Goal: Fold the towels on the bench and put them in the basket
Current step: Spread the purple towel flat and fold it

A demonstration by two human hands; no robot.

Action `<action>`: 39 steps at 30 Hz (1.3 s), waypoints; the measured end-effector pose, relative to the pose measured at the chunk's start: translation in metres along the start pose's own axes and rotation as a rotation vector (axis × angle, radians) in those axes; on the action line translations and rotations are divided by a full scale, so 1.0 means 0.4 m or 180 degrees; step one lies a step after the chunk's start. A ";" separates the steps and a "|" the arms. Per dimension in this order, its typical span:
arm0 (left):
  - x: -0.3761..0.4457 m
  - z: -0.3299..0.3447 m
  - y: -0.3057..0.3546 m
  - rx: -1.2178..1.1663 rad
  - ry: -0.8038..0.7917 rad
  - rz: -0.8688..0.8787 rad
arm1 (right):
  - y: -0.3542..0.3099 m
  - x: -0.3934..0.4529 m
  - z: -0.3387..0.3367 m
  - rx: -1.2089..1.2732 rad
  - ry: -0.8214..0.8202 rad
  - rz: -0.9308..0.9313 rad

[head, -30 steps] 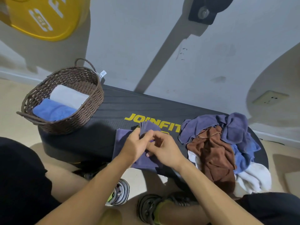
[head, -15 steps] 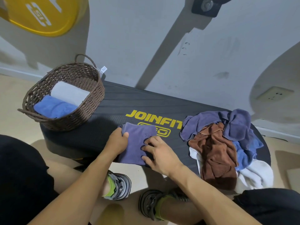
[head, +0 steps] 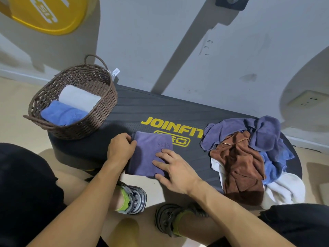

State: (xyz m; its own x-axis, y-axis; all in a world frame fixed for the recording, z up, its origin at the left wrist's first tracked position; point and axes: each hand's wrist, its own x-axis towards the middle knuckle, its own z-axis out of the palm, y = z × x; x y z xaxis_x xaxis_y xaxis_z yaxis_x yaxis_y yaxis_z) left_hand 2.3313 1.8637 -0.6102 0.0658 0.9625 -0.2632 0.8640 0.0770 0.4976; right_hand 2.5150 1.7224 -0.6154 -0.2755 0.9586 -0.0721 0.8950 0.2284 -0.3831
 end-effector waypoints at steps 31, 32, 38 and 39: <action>-0.156 -0.116 0.221 -0.1632 -0.0998 0.2228 | 0.041 0.002 -0.277 -0.0011 0.0530 0.0792; -0.151 -0.118 0.219 -0.1808 -0.1072 0.2165 | 0.052 -0.008 -0.287 0.0283 0.0378 0.0900; -0.123 -0.048 0.173 -0.2636 -0.0815 0.1320 | 0.118 -0.074 -0.286 0.4243 -0.0073 0.1662; -0.121 -0.027 0.167 -0.2835 -0.0798 0.1126 | 0.124 -0.071 -0.268 0.4487 -0.0059 0.1868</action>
State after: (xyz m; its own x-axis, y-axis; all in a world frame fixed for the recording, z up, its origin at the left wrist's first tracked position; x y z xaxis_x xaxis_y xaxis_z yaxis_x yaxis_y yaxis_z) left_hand 2.3806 1.8251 -0.5552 0.4402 0.8928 -0.0956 0.0898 0.0621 0.9940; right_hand 2.6050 1.7246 -0.5336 -0.0257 0.8486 -0.5284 -0.1740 -0.5243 -0.8336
